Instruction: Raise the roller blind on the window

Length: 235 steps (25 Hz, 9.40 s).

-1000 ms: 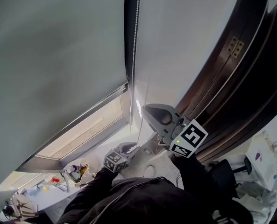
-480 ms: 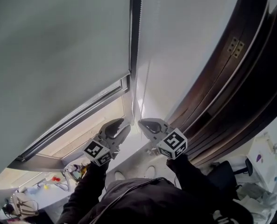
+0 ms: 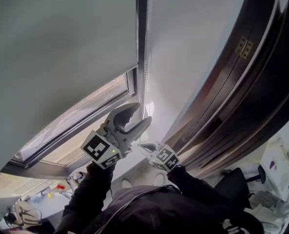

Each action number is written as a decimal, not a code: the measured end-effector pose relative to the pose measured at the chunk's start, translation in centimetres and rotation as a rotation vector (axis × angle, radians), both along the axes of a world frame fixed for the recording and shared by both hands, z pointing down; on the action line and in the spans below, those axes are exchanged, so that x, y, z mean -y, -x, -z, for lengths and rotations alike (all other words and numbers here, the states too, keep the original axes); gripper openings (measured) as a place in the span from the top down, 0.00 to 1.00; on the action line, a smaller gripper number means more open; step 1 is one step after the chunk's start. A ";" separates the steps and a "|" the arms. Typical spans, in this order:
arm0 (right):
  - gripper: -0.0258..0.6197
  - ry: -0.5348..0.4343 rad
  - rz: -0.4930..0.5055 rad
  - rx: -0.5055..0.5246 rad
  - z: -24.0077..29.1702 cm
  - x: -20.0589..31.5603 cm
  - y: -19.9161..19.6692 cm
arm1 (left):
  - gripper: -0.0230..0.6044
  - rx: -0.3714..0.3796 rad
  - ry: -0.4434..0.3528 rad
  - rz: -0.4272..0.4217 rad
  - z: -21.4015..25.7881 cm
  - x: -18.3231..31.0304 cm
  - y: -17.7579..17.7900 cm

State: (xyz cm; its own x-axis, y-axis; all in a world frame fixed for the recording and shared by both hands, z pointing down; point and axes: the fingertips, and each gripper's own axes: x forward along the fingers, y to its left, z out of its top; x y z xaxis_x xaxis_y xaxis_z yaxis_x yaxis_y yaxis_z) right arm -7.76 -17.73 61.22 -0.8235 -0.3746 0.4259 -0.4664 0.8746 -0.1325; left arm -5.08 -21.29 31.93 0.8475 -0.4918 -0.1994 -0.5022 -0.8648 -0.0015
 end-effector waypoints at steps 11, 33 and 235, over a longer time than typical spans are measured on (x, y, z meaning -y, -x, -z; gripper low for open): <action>0.95 0.004 -0.002 0.003 0.1 -0.1 -0.8 | 0.76 0.044 0.024 0.008 0.6 0.5 -0.4; 0.47 -0.111 0.065 0.391 15.6 1.9 -5.8 | 0.95 0.201 0.356 -0.037 -21.7 0.6 -2.3; 0.95 -0.292 0.041 0.373 19.4 -0.9 -0.6 | 0.95 0.019 0.175 0.236 -10.6 -6.3 5.3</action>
State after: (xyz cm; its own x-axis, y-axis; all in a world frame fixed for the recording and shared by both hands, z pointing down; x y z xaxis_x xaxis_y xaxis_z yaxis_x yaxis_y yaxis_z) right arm -7.12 -16.83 41.83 -0.9171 -0.3982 -0.0197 -0.3976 0.9171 -0.0305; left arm -10.37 -14.96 42.52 0.7086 -0.7011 -0.0796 -0.6906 -0.7122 0.1260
